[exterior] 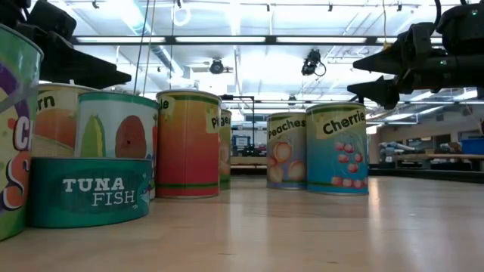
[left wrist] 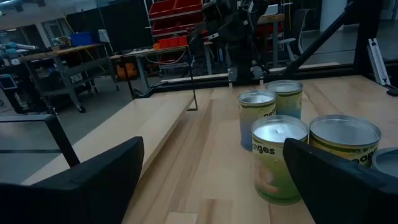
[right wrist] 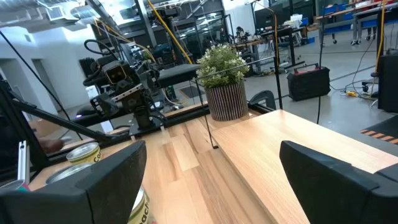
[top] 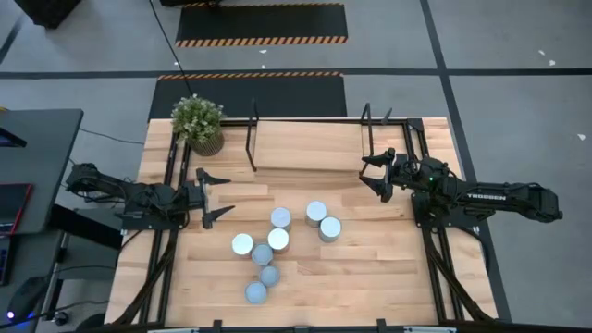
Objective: Pick and place cans onto a shelf
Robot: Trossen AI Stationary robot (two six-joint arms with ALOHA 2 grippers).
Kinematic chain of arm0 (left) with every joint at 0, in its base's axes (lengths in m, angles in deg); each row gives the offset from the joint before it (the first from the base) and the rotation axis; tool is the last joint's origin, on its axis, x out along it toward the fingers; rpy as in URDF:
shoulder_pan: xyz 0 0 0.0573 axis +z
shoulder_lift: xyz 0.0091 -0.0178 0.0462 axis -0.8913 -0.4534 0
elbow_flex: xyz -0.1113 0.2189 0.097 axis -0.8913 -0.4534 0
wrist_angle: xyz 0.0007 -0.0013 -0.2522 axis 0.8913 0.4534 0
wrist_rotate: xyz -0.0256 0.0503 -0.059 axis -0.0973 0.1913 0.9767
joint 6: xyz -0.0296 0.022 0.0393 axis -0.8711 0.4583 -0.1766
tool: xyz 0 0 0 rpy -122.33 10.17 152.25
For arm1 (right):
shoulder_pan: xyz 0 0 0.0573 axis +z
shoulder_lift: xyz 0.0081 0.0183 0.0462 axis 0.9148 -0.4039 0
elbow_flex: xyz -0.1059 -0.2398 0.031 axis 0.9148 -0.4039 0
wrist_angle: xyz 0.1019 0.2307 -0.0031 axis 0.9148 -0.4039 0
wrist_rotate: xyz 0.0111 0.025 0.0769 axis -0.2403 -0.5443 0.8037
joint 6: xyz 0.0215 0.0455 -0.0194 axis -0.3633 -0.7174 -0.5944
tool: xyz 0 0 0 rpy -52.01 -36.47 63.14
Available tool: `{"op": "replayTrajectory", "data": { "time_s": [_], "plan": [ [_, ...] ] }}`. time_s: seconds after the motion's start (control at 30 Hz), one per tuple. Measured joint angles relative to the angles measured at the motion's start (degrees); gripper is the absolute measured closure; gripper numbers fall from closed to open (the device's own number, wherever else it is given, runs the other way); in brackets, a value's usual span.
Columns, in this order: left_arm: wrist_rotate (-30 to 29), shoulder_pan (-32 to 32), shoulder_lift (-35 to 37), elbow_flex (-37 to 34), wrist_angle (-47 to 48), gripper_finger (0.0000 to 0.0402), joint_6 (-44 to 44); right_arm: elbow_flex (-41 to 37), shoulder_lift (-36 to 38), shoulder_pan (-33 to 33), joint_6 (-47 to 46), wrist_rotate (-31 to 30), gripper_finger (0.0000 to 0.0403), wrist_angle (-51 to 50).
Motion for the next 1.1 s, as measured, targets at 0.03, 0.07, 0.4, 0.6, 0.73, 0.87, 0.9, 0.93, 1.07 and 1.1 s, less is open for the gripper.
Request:
{"op": "replayTrajectory", "data": {
  "time_s": [0.03, 0.07, 0.4, 0.6, 0.73, 0.87, 0.9, 0.93, 1.07, 1.1],
  "plan": [
    [0.0, 0.0, 0.0, 0.0, 0.0, 0.001, 0.0, 0.0, 0.0, 0.0, 0.0, 0.0, 0.0027, 0.0],
    [0.0, 0.0, 0.0, 0.0, 0.0, 0.001, 0.0, 0.0, 0.0, 0.0, 0.0, 0.0, 0.0027, 0.0],
    [0.0, 0.0, 0.0, 0.0, 0.0, 0.001, 0.0, 0.0, 0.0, 0.0, 0.0, 0.0, 0.0027, 0.0],
    [0.0, 0.0, 0.0, 0.0, 0.0, 0.001, 0.0, 0.0, 0.0, 0.0, 0.0, 0.0, 0.0027, 0.0],
    [0.0, 0.0, 0.0, 0.0, 0.0, 0.001, 0.0, 0.0, 0.0, 0.0, 0.0, 0.0, 0.0027, 0.0],
    [0.0, 0.0, 0.0, 0.0, -0.1, 0.001, -0.2, 0.0, 0.0, 0.0, 0.0, 0.0, 0.0027, 0.0],
    [0.0, 0.0, 0.0, 0.0, -0.4, 0.001, -1.4, 0.0, 0.0, 0.0, 0.0, 0.0, 0.0027, 0.0],
    [0.0, 0.0, 0.0, 0.0, -0.6, 0.001, -3.6, 0.0, 0.0, 0.0, 0.0, 0.0, 0.0027, 0.0],
    [2.0, 0.0, -0.1, 0.0, -0.2, 0.001, -25.6, 0.0, 0.0, 0.0, 0.0, 0.0, 0.0027, 0.0],
    [2.0, 0.0, -0.1, 0.0, -0.9, 0.001, -29.2, 0.0, 0.0, 0.0, 0.0, 0.0, 0.0027, 0.0]
  ]
}}
